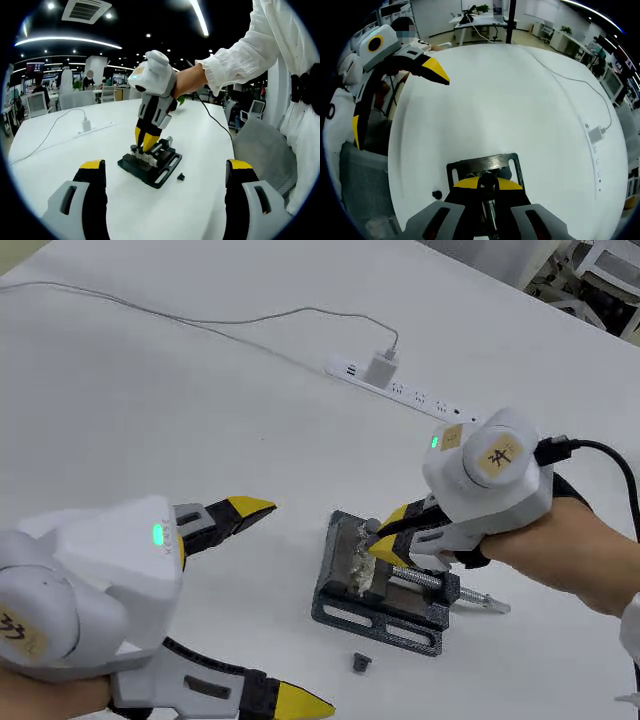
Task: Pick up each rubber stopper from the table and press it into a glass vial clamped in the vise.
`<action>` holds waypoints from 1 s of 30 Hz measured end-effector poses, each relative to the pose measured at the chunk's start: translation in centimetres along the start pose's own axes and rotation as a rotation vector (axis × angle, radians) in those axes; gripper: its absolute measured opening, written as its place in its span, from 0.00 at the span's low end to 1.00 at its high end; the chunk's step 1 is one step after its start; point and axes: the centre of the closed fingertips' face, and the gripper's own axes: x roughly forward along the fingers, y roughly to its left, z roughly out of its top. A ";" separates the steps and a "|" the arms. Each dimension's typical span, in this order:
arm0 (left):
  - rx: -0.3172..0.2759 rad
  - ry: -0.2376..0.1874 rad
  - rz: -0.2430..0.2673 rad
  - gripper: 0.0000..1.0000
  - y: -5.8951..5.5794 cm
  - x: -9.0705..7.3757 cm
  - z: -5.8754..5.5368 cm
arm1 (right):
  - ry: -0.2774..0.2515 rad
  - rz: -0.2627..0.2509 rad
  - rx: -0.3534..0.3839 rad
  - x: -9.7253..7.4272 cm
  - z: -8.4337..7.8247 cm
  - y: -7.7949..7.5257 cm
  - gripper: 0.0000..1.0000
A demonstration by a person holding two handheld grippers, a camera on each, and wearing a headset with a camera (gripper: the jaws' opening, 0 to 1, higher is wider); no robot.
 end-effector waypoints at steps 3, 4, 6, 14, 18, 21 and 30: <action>0.000 0.002 -0.002 0.99 0.0 0.0 0.0 | 0.008 -0.003 -0.011 0.1 0.0 0.0 0.05; 0.000 0.001 -0.002 0.99 0.0 0.0 0.0 | 0.009 -0.003 -0.015 0.1 0.0 0.1 0.05; -0.002 0.000 -0.001 0.99 0.0 0.1 0.0 | 0.013 -0.004 -0.020 0.2 0.0 0.1 0.05; -0.006 -0.003 -0.007 0.98 0.0 0.2 0.1 | 0.043 -0.011 -0.076 0.2 0.0 0.2 0.05; -0.008 -0.004 -0.008 0.98 0.1 0.3 0.1 | 0.059 -0.014 -0.098 0.3 0.0 0.1 0.05; -0.009 -0.008 -0.009 0.98 0.1 0.4 0.2 | 0.063 -0.016 -0.091 0.3 0.0 0.1 0.05; -0.008 -0.014 -0.012 0.97 0.3 0.7 0.4 | 0.071 -0.015 -0.073 0.5 0.0 0.1 0.04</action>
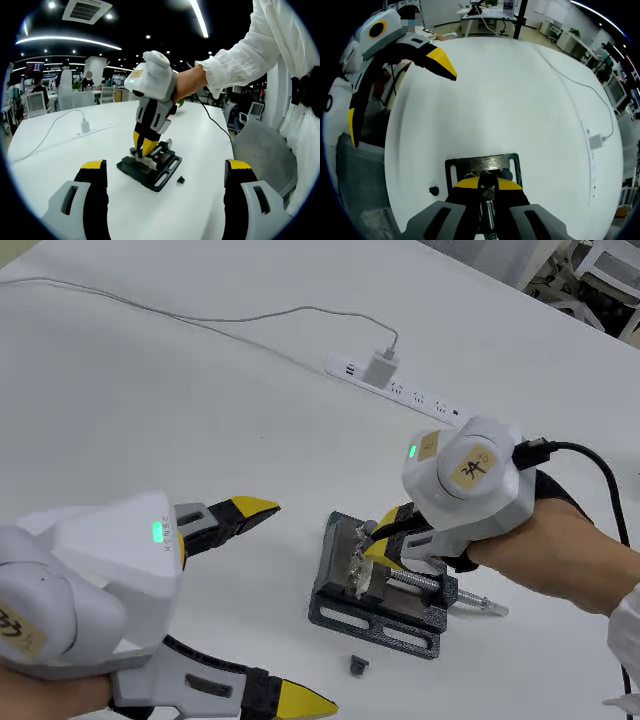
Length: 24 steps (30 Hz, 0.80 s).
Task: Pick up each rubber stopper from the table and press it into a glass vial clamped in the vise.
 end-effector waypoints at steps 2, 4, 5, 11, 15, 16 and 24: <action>-0.002 -0.001 -0.002 0.97 0.0 0.1 0.0 | 0.004 0.002 0.003 0.1 0.0 0.0 0.04; -0.001 -0.002 -0.006 0.97 -0.1 0.2 0.1 | 0.000 0.000 0.005 0.0 0.0 0.0 0.05; 0.001 -0.002 -0.007 0.97 -0.1 0.2 0.2 | -0.001 -0.002 -0.001 0.0 0.0 0.0 0.05; 0.009 0.003 -0.010 0.97 -0.2 0.2 0.4 | -0.014 -0.003 -0.012 -0.1 0.0 0.0 0.06; 0.009 0.006 -0.005 0.96 -0.1 -0.1 0.3 | -0.023 -0.004 -0.007 -0.1 0.0 0.0 0.07; 0.009 0.008 -0.004 0.96 -0.2 -0.1 0.3 | -0.025 -0.005 -0.005 -0.1 0.0 0.0 0.07; 0.008 0.008 -0.006 0.96 -0.3 -0.1 0.4 | -0.043 -0.002 0.012 -0.3 0.0 0.2 0.10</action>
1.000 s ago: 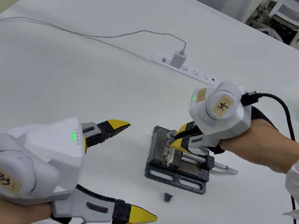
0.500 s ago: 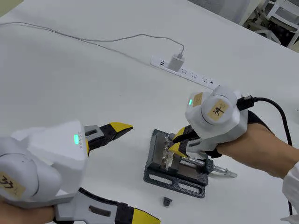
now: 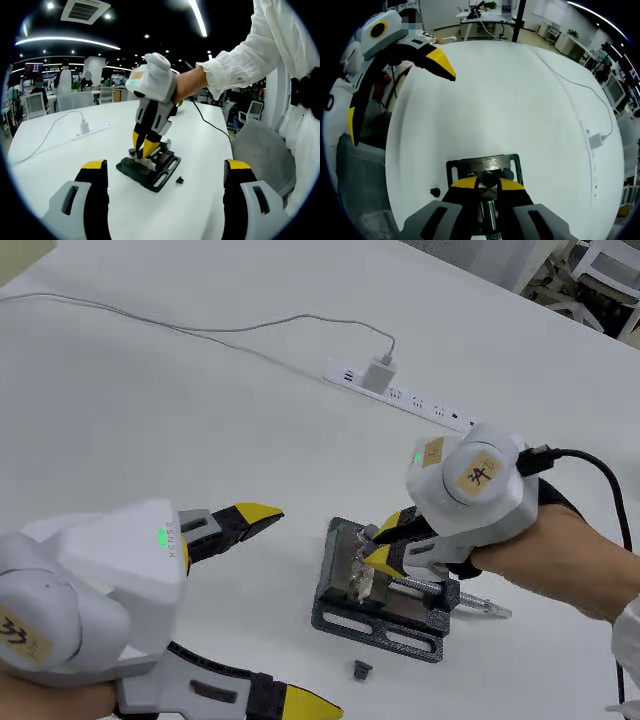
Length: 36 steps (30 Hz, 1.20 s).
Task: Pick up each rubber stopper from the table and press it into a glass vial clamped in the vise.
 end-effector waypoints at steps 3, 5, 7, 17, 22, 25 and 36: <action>0.002 0.002 -0.002 0.96 0.0 0.0 0.0 | -0.013 -0.005 0.007 -0.4 0.0 -0.1 0.10; 0.003 0.003 -0.004 0.95 -0.1 0.0 0.0 | -0.031 -0.004 0.020 -0.7 0.2 -0.1 0.09; 0.003 0.004 -0.004 0.95 0.0 0.0 0.0 | -0.050 -0.008 0.032 -1.2 0.4 -0.3 0.09; -0.002 0.007 -0.009 0.95 -0.2 0.1 -0.2 | -0.068 -0.001 0.042 -1.7 0.3 -0.7 0.01; -0.003 0.008 -0.010 0.94 -0.1 0.1 -0.3 | -0.060 0.012 0.033 -1.2 0.2 -0.5 0.00; -0.005 0.007 -0.010 0.94 -0.1 0.1 -0.3 | -0.059 0.017 0.031 -0.9 0.3 -0.5 0.00; -0.013 0.004 -0.013 0.93 -0.1 0.1 -0.4 | -0.047 0.026 0.032 -0.4 0.1 -0.5 0.00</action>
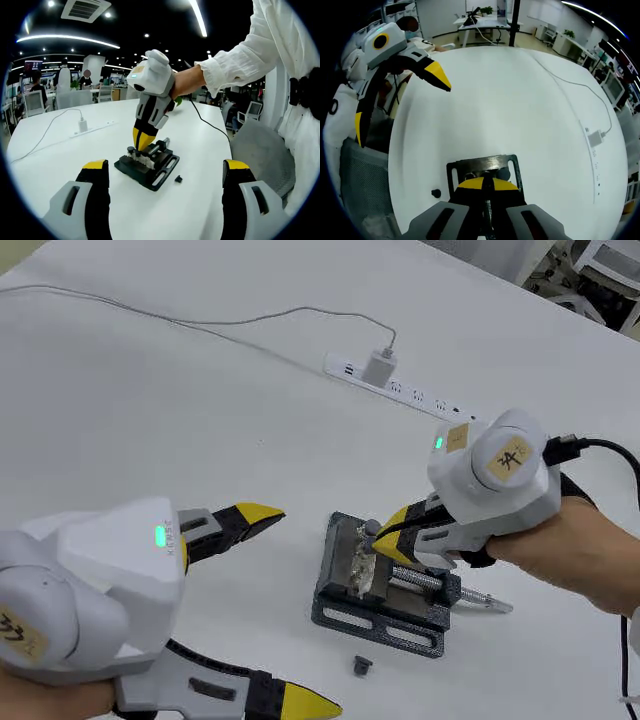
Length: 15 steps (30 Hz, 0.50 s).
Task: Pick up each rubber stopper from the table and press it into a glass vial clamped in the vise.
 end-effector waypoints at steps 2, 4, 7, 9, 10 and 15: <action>0.000 -0.001 -0.001 0.93 0.0 0.0 0.0 | 0.000 0.007 0.005 0.1 0.0 0.1 0.00; -0.002 -0.002 -0.001 0.93 0.0 0.0 0.0 | 0.003 0.005 0.002 0.0 0.0 0.0 0.00; -0.002 -0.004 0.000 0.93 0.1 0.0 0.0 | 0.002 0.012 0.004 0.1 0.0 0.1 0.00; -0.003 -0.004 0.000 0.93 0.1 0.1 0.0 | 0.006 0.015 0.000 0.1 0.0 0.2 0.00; -0.002 -0.005 0.000 0.93 0.1 0.1 0.1 | 0.009 0.018 -0.002 0.1 0.0 0.2 0.00; -0.002 -0.007 0.000 0.92 0.2 0.1 0.1 | 0.023 0.035 0.009 0.2 0.0 0.1 0.00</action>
